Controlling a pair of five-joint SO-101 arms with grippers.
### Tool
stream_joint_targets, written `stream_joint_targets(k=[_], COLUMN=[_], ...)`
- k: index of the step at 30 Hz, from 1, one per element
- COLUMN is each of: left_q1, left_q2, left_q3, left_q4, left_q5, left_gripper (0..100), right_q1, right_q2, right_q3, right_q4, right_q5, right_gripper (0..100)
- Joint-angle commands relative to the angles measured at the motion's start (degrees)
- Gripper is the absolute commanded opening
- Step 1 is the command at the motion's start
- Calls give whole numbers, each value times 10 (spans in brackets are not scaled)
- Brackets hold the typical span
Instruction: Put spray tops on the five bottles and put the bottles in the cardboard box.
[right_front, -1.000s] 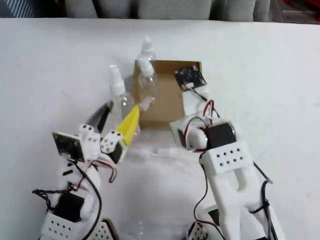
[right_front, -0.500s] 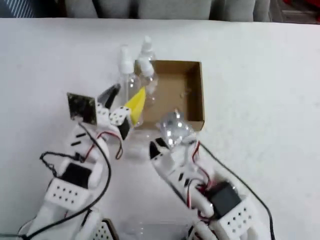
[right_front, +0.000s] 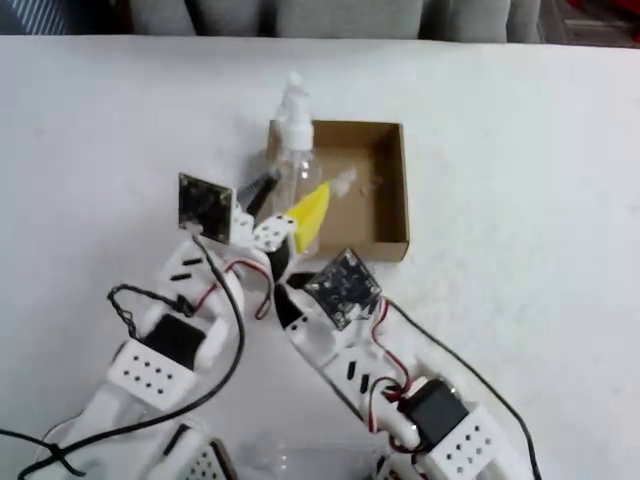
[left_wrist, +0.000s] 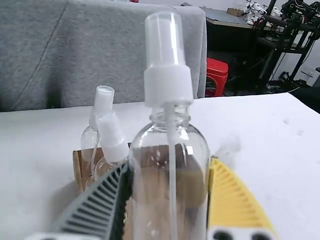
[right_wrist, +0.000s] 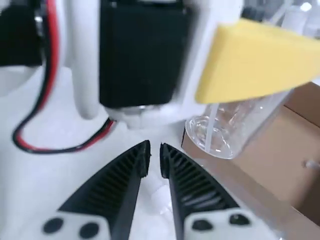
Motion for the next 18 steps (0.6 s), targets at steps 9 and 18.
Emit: stream_joint_targets(k=[9, 18], left_q1=[22, 30], left_q2=[-11, -11], left_q3=[-54, -111], left_q4=[25, 153], left_q5=[5, 4], left_gripper=[24, 24], right_q1=[64, 65], right_q2=[-4, -4], right_q3=[4, 46], right_q4=[-18, -87], right_q5=[8, 8], right_gripper=[18, 18])
